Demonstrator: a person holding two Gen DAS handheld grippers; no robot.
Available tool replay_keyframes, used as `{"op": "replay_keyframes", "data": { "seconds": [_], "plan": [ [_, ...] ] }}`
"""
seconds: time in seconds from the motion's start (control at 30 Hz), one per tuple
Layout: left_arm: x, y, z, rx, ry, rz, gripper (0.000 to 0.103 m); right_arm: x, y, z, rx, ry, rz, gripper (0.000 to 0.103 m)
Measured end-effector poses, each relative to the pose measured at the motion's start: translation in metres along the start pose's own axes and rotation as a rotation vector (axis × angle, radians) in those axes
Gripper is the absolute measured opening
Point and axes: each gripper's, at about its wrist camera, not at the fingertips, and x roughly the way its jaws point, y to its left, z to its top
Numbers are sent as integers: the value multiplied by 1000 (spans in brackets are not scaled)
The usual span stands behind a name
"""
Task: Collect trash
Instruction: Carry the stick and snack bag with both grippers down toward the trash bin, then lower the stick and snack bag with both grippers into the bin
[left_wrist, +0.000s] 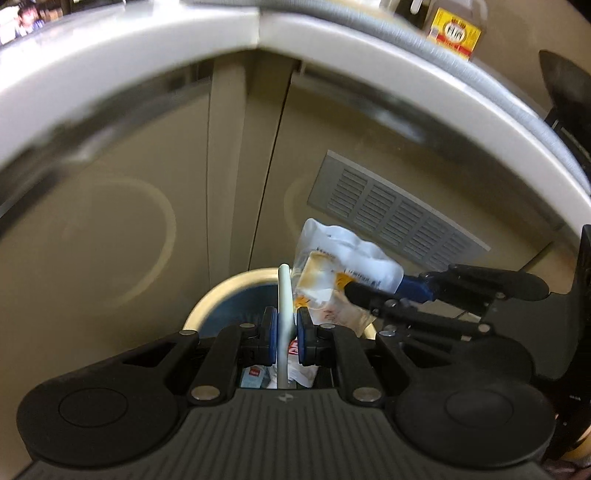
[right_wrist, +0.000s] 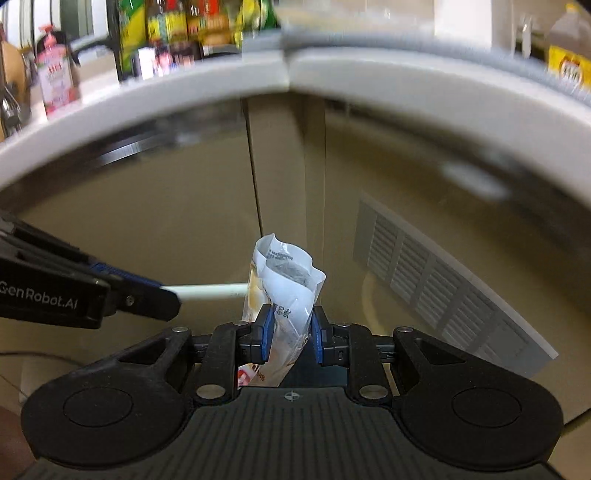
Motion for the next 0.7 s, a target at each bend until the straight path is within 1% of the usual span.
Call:
{"op": "replay_keyframes", "data": {
  "seconds": [0.1,0.3,0.43,0.7],
  "plan": [
    [16,2,-3,1,34,-1,11,8,-2,-7,23,47,4,23],
    [35,12,-7,-38,85,-16,11,15,-9,-14,72,99,7,23],
    [41,11,-5,-46,108,-5,11,20,-13,-17,97,120,3,23],
    [53,10,2,-48,147,13,11,34,-10,-16,86,151,12,23]
  ]
}}
